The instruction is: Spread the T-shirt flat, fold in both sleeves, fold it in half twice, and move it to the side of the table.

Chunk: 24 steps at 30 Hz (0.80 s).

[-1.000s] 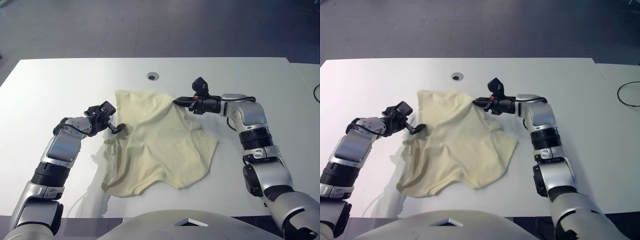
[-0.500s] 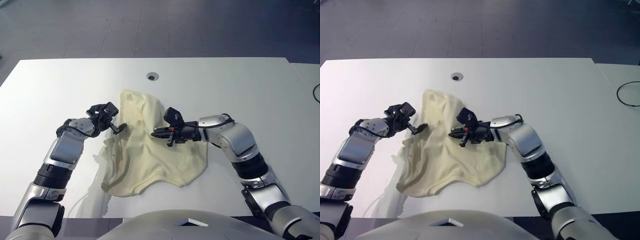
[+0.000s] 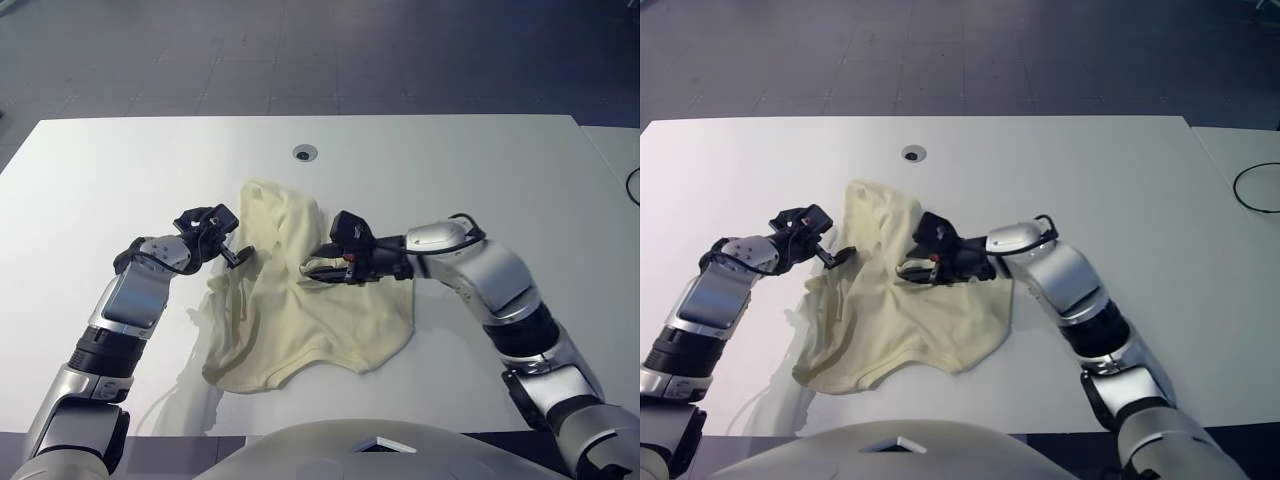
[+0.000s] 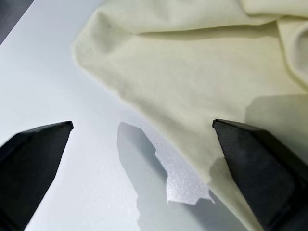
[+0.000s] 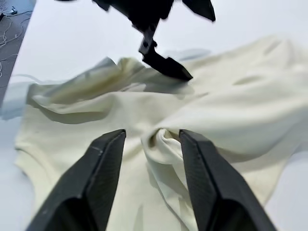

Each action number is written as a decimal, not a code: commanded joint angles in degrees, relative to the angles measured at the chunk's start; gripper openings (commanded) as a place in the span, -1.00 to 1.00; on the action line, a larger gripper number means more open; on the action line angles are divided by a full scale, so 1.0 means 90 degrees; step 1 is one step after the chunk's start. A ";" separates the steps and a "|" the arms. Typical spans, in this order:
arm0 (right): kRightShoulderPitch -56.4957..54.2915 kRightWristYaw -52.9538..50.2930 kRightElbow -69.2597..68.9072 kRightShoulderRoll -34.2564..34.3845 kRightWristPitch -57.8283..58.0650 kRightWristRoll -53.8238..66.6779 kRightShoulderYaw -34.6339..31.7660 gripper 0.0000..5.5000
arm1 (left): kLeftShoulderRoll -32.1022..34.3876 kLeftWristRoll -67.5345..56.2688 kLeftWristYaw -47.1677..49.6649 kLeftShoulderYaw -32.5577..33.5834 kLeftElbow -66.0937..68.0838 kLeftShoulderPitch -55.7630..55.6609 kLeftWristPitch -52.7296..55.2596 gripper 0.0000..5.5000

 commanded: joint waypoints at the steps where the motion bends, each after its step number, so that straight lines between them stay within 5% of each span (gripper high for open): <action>1: -0.0690 -0.0151 0.0457 -0.0243 -0.0249 -0.0111 -0.0496 0.04 | -0.0116 0.0105 -0.0026 -0.0168 0.0171 0.0310 0.0277 0.96; 17: -0.1414 0.0178 0.4567 0.0347 -0.3000 -0.1864 0.0518 0.96 | -0.0217 0.0147 -0.0016 -0.0222 0.0160 0.0260 0.0281 0.96; 24: -0.1698 0.0471 0.5369 0.0462 -0.3616 -0.2462 0.0743 0.96 | -0.0266 0.0177 -0.0014 -0.0243 0.0166 0.0238 0.0277 0.96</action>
